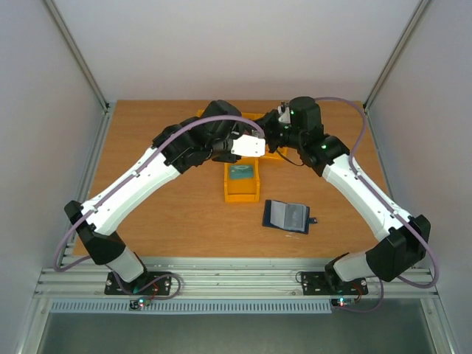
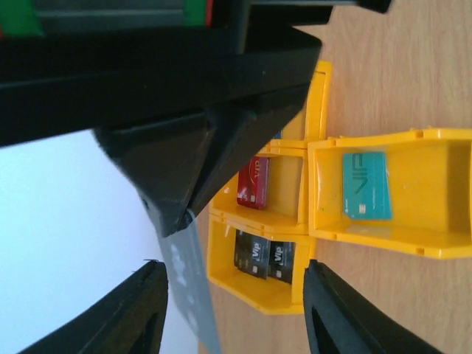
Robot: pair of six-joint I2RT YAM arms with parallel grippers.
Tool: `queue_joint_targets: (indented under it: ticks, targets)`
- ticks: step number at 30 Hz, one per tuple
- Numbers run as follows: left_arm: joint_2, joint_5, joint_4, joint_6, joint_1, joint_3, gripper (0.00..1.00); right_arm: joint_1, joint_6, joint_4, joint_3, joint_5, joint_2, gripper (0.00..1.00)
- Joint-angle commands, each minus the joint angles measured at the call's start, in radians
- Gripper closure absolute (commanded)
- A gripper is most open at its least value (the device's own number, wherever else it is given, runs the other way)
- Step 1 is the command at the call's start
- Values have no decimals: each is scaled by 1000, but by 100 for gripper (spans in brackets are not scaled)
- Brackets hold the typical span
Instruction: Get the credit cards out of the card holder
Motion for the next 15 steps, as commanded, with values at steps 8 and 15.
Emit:
queue_joint_targets:
  ticks: [8,15]
  targets:
    - [14,-81,210,85,-4,-83,74,10,71,81,-33,10,-64,99]
    - [3,-117,263,121,4,-134,95,10,77,102,-25,-15,-58,99]
